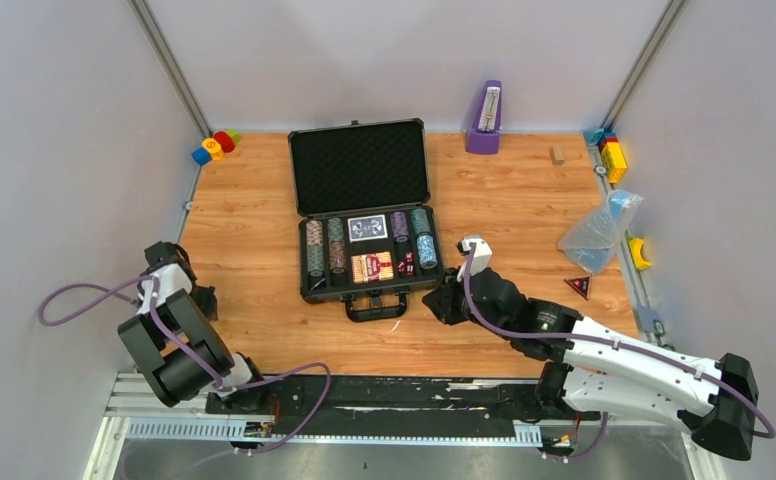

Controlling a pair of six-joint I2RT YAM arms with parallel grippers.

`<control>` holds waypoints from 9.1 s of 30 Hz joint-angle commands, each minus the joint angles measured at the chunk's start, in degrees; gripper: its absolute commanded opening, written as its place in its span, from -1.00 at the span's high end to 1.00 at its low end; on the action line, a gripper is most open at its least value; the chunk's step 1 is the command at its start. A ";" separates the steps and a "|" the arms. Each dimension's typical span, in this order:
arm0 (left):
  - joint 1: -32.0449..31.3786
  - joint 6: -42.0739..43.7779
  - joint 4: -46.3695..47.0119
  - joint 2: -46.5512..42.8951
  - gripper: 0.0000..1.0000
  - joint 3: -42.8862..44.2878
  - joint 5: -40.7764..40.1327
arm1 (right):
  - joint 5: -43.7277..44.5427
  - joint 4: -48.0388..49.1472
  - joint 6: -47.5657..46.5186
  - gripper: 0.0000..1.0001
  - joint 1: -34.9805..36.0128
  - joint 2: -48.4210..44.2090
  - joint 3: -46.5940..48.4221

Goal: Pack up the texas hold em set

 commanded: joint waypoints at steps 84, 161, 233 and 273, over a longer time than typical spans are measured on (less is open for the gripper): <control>-30.85 11.11 14.52 -36.87 -1.00 -5.97 20.82 | -43.53 11.36 -3.28 -0.99 -27.68 48.60 15.88; -64.70 28.53 40.33 -42.28 -1.00 -20.97 16.31 | -6.17 -15.56 -0.34 0.72 -68.62 42.15 15.11; -64.70 27.85 38.55 -46.47 -1.00 -21.84 15.23 | -6.53 -17.70 -9.93 0.12 -66.66 44.48 17.21; -64.61 0.78 63.04 -19.49 -1.00 -8.76 38.43 | -26.70 -22.20 -9.16 0.17 -50.98 2.67 10.53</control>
